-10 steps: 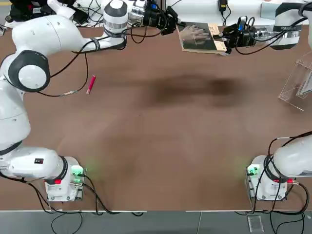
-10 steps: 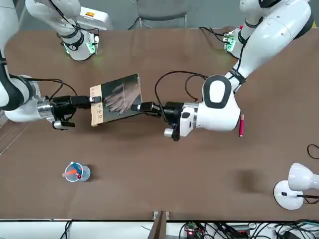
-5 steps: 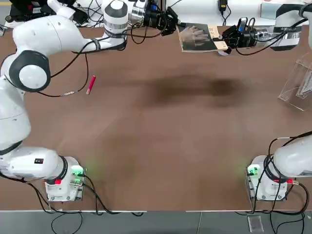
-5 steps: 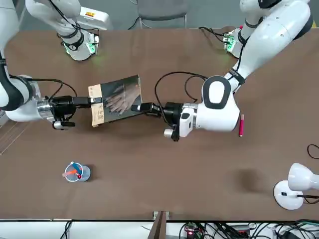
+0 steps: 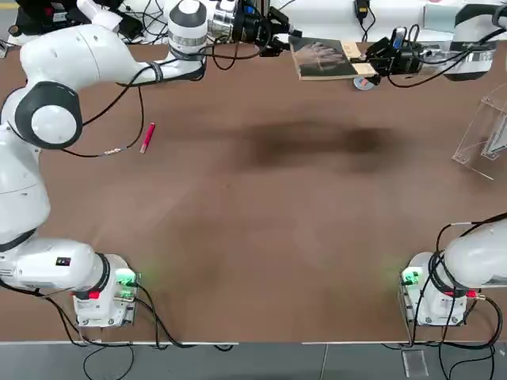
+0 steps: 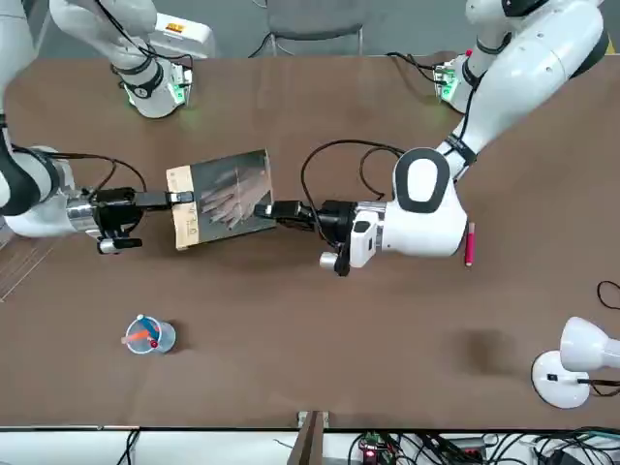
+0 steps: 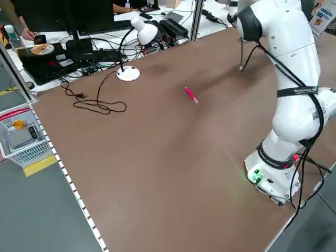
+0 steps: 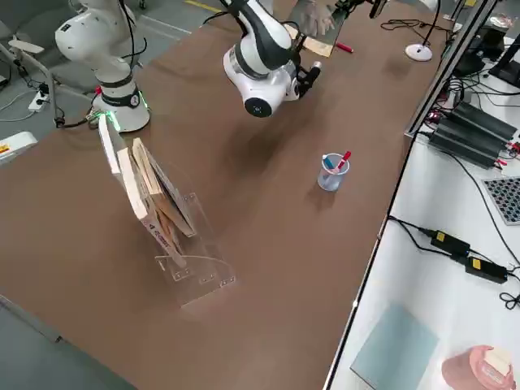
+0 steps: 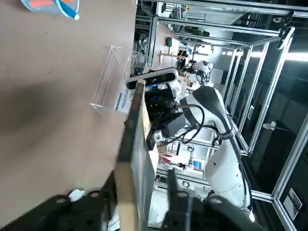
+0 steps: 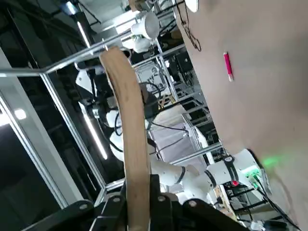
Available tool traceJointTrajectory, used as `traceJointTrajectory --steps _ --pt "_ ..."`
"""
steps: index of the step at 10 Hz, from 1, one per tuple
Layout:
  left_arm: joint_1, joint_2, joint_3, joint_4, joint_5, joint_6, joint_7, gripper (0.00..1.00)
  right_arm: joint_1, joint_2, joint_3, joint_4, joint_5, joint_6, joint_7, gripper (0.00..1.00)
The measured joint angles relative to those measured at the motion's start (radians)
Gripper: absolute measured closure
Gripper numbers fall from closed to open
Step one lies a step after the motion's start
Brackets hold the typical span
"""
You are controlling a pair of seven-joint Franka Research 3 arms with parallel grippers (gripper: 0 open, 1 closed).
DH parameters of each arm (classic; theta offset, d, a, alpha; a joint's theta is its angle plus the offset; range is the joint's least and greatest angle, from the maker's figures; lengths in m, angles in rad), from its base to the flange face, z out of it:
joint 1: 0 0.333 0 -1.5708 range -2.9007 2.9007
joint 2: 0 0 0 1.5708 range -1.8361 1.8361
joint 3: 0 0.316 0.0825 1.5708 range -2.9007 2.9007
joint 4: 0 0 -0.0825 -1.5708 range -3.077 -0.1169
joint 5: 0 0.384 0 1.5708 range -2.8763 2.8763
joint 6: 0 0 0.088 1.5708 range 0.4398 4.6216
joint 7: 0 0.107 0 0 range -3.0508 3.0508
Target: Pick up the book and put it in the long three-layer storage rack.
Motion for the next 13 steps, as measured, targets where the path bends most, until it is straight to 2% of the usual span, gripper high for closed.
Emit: traceJointTrajectory --steps 2,4,5,7,9,13 --pt "0.003 0.000 0.000 0.006 0.000 0.000 0.000 0.31 -0.026 0.000 -0.007 0.017 -0.028 0.004 0.016 0.84" --pt "0.005 -0.003 0.000 0.014 0.007 0.001 0.000 0.07 -0.063 -0.002 -0.014 0.064 -0.146 0.015 0.056 0.84" --pt "0.006 -0.010 0.000 0.018 0.033 0.003 0.001 0.01 -0.088 -0.004 -0.017 0.102 -0.219 0.015 0.093 0.84" --pt "0.018 -0.032 0.011 0.022 0.144 0.012 -0.015 0.01 -0.139 -0.017 -0.021 0.186 -0.367 0.014 0.174 0.84" --pt "0.055 -0.053 0.019 0.022 0.296 0.009 -0.059 0.01 -0.183 -0.035 -0.022 0.267 -0.519 0.012 0.233 0.84" --pt "0.125 -0.105 0.021 0.022 0.693 -0.069 -0.183 0.01 -0.272 -0.048 -0.026 0.379 -0.761 0.014 0.291 0.84"
